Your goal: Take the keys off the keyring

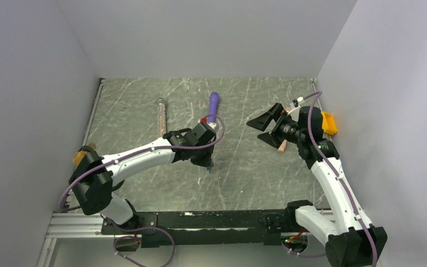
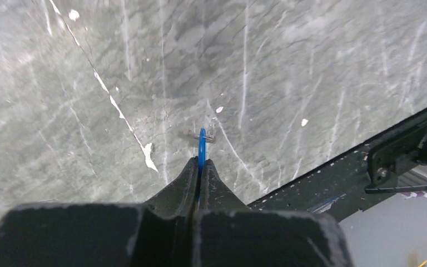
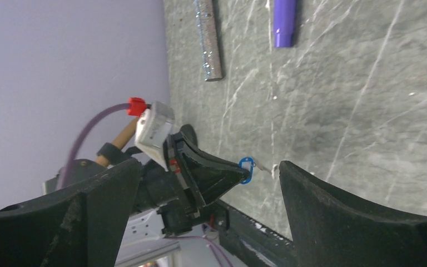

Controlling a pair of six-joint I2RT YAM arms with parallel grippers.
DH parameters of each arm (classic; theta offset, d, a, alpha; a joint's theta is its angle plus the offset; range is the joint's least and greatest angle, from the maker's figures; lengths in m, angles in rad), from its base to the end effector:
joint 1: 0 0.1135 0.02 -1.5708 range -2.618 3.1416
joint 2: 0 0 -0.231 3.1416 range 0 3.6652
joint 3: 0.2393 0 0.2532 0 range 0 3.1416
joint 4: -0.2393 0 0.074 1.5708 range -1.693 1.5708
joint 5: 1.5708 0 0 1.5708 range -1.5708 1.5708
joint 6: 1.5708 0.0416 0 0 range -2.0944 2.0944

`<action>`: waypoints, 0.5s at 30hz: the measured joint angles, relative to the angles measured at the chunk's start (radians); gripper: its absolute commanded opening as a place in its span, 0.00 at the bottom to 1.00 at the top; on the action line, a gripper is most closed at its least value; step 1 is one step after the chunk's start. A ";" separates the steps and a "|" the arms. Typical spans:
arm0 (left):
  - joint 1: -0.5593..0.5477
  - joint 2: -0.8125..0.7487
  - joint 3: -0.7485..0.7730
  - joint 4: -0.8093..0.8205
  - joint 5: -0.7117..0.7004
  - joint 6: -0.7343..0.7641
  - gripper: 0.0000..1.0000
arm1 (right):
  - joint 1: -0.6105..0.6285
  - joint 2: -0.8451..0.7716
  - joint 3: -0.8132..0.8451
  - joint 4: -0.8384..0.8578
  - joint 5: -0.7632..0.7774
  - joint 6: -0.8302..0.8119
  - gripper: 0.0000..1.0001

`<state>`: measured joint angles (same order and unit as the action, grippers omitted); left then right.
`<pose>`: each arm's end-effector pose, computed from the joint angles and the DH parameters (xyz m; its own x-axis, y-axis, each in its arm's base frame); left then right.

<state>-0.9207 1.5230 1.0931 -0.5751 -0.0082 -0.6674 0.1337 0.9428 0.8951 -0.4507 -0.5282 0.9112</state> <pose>0.1937 -0.2542 0.1987 -0.8923 0.1510 -0.4253 0.3069 0.8940 -0.3264 0.2246 0.0514 0.2961 -0.7280 0.5908 -0.3479 0.0350 0.5387 0.8417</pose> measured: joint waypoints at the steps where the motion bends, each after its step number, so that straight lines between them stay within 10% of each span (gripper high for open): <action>1: 0.000 -0.006 0.029 -0.023 -0.005 0.015 0.00 | 0.000 0.002 -0.008 0.014 -0.011 0.018 1.00; 15: 0.000 -0.061 0.361 -0.252 -0.103 0.259 0.00 | 0.006 0.019 -0.138 0.211 -0.207 0.532 0.93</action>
<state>-0.9207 1.4624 1.4544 -0.8272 -0.1108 -0.4080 0.1394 0.9615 0.7567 -0.2401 -0.7353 1.4429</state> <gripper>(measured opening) 0.023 0.954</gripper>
